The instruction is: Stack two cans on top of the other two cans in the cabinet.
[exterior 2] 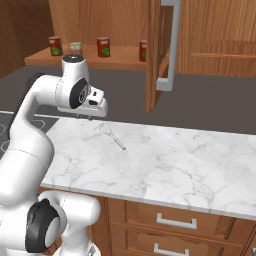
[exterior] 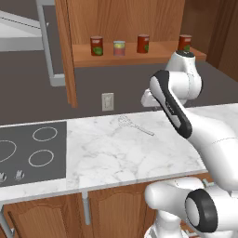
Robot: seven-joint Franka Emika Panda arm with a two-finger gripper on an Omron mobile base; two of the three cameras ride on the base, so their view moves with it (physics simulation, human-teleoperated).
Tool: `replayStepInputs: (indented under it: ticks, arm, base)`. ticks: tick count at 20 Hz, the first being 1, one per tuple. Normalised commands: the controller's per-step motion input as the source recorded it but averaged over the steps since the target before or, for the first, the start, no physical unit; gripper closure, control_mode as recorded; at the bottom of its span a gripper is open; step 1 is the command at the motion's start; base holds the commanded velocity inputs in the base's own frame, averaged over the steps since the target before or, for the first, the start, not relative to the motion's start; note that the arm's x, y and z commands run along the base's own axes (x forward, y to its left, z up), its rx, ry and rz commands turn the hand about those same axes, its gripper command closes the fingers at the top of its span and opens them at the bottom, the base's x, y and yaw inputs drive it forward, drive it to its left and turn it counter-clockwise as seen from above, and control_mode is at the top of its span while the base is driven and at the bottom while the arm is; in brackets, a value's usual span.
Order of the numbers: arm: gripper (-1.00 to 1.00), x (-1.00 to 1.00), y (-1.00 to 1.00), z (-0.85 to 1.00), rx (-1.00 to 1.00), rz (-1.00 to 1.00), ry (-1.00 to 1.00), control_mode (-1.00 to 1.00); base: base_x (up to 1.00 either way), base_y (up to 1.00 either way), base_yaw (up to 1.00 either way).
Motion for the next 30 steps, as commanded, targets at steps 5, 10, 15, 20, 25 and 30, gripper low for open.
replayStepInputs:
  ticks: [5,10,15,20,25,30]
  arm:
    - [-1.00,-0.21,0.01,0.00,0.00,0.00,-0.21,-1.00]
    - [-1.00,-0.21,0.05,0.39,0.00,-0.01,-0.67,-1.00]
    - [-1.00,-0.06,0.12,0.69,0.00,0.00,-0.44,-1.00]
    - [-1.00,0.01,0.24,0.76,0.00,0.00,-0.19,-1.00]
    - [-1.00,0.12,0.27,0.66,0.00,0.00,-0.10,-1.00]
    - [-1.00,0.09,0.21,0.56,0.00,0.00,-0.03,-1.00]
  base:
    - [0.00,0.00,0.00]
    - [0.00,0.00,0.00]
    - [0.00,0.00,0.00]
    - [0.00,0.00,0.00]
    - [0.00,0.00,0.00]
    - [0.00,0.00,0.00]
